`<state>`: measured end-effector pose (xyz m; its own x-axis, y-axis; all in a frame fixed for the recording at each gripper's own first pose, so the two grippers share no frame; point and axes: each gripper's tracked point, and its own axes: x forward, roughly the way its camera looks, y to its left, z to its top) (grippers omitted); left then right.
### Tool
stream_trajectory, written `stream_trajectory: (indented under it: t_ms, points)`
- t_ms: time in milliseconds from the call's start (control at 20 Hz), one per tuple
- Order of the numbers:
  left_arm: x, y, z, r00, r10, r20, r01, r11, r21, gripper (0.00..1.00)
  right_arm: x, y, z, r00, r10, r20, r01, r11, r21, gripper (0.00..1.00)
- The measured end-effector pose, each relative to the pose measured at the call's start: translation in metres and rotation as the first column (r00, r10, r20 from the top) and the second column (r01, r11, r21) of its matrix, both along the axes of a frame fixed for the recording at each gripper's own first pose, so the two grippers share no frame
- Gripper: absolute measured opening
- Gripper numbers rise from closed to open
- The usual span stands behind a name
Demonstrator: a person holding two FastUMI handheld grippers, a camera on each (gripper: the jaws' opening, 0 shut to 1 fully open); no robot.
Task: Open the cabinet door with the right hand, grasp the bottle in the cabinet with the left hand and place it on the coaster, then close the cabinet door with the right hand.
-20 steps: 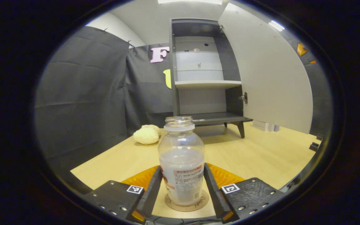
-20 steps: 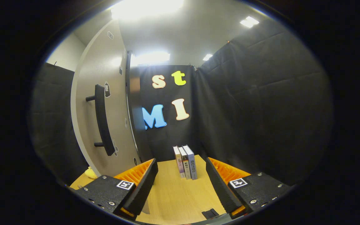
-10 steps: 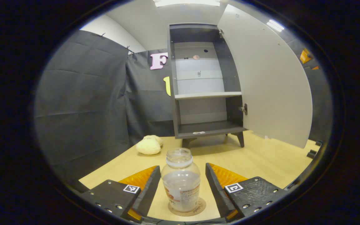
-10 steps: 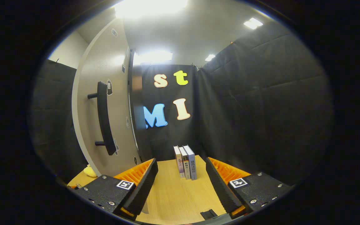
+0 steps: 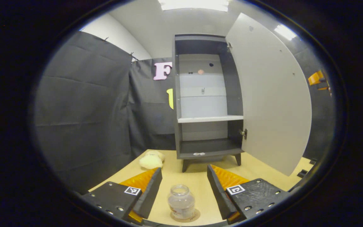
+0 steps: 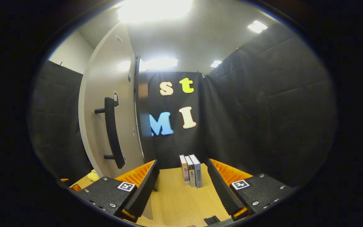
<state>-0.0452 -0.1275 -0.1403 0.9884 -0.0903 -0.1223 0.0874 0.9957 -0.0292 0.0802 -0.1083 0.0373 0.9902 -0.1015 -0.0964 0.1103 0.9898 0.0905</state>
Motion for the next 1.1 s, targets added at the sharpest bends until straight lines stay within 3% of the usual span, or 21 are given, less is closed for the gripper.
stream_trajectory:
  t_ms: [500, 1100]
  points:
    - [0.01, 0.084, 0.082, 0.997, 0.082, -0.016, -0.082, 0.997, 0.009, 0.83, 0.024, 0.024, 0.035, 0.998, -0.052, 0.034, 0.054, 0.997, -0.051, 0.95]
    - [0.064, 0.164, 0.075, 0.998, 0.056, -0.013, -0.056, 0.998, -0.022, 0.83, 0.019, 0.063, 0.033, 0.988, -0.153, 0.017, 0.154, 0.983, -0.105, 0.92]
